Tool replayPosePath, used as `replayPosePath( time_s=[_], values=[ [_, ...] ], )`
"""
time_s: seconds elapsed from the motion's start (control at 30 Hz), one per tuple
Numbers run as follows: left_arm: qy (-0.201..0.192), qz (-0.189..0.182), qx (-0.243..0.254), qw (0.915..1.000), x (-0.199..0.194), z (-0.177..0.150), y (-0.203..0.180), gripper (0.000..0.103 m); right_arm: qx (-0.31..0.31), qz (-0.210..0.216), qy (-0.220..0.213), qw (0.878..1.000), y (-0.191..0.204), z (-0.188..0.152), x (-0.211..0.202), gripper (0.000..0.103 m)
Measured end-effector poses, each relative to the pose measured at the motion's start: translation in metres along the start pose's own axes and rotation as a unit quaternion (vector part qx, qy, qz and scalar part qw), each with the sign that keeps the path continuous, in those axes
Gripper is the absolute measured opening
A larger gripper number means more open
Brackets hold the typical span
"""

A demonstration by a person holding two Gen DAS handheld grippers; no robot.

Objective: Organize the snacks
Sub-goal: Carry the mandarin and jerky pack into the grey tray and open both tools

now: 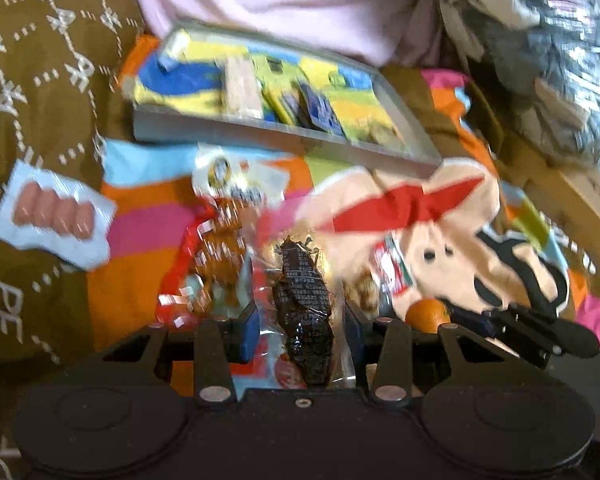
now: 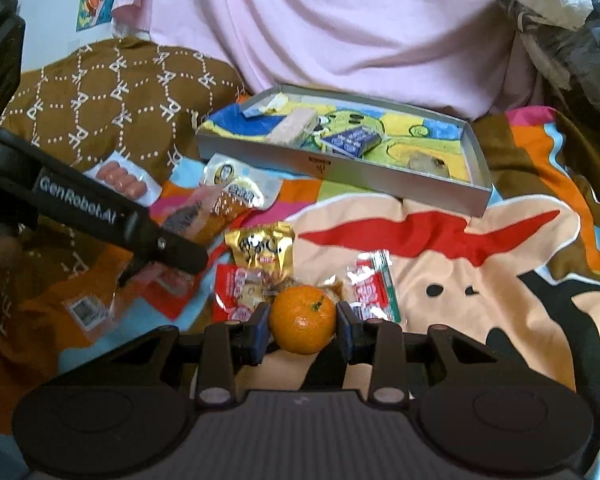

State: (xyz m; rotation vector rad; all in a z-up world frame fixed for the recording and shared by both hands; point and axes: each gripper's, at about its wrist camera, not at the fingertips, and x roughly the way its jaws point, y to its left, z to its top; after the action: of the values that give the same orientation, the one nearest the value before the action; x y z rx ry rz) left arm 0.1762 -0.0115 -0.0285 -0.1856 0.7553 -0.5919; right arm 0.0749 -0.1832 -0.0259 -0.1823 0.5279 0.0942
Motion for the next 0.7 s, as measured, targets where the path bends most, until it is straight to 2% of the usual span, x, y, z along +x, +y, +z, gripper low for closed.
replayPosePath(
  time_s=[0.2,0.43,0.53,0.7],
  values=[
    [-0.044,0.028,-0.005,0.9986,-0.01,0.036,0.008,0.045,-0.012,0.011,-0.024,1.0,-0.003,0.025,0.007,0.039],
    [-0.091,0.08,0.005,0.9927,0.004,0.107,0.025,0.045,-0.033,0.033,-0.058,0.997,-0.009,0.083,0.041,0.039],
    [-0.102,0.104,0.016,0.9892,0.018,0.134,0.033,0.045,-0.044,0.032,-0.071,0.996,-0.014,0.108,0.062,0.039],
    [-0.1,0.131,0.022,0.9861,0.047,0.165,0.046,0.045,-0.039,0.009,-0.072,0.997,-0.025,0.138,0.103,0.039]
  ],
)
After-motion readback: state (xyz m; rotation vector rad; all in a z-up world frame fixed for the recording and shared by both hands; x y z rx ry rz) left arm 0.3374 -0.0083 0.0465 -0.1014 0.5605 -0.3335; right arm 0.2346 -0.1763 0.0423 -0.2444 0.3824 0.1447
